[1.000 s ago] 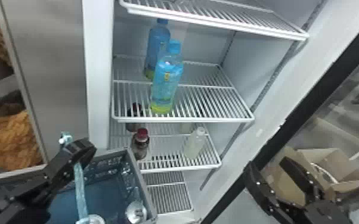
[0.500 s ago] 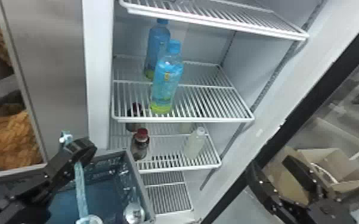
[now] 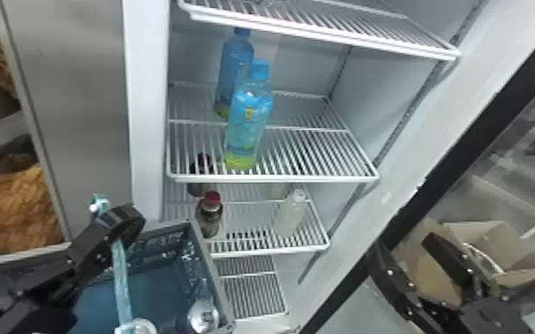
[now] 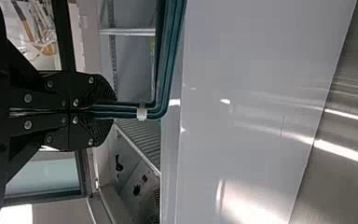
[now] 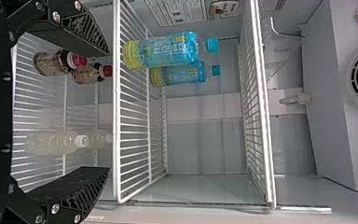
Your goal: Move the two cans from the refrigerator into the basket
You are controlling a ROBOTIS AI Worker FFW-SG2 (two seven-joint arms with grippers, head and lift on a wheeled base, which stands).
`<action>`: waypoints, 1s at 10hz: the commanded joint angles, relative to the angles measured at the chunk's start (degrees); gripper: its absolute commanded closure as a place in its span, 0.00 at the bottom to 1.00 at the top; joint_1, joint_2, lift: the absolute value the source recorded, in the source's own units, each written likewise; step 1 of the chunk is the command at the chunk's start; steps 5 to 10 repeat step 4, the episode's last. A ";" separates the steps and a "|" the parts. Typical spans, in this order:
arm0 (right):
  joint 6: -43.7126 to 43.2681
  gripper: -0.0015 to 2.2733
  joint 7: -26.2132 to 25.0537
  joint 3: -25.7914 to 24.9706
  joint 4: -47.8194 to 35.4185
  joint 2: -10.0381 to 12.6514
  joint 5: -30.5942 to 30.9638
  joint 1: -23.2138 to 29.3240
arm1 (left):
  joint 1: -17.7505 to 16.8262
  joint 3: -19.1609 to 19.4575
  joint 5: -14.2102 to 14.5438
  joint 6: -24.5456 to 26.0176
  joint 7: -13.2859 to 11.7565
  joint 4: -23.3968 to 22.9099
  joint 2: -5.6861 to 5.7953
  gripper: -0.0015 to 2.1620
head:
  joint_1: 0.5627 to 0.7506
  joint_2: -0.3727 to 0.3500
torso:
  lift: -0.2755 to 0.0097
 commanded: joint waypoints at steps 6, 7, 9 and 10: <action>0.12 0.08 0.00 0.00 0.13 0.05 -0.46 0.19 | 0.14 0.00 -0.11 -0.04 0.01 0.00 0.00 0.56 | 0.70 0.03 | 0.84; 0.12 0.08 0.00 0.00 0.13 0.05 -0.46 0.19 | 0.14 0.00 -0.11 -0.04 0.01 0.00 0.00 0.56 | 0.70 0.03 | 0.84; 0.12 0.08 0.00 0.00 0.13 0.05 -0.46 0.19 | 0.14 0.00 -0.11 -0.04 0.01 0.00 0.00 0.56 | 0.70 0.03 | 0.84; 0.12 0.08 0.00 0.00 0.13 0.05 -0.46 0.19 | 0.14 0.00 -0.11 -0.04 0.01 0.00 0.00 0.56 | 0.70 0.03 | 0.84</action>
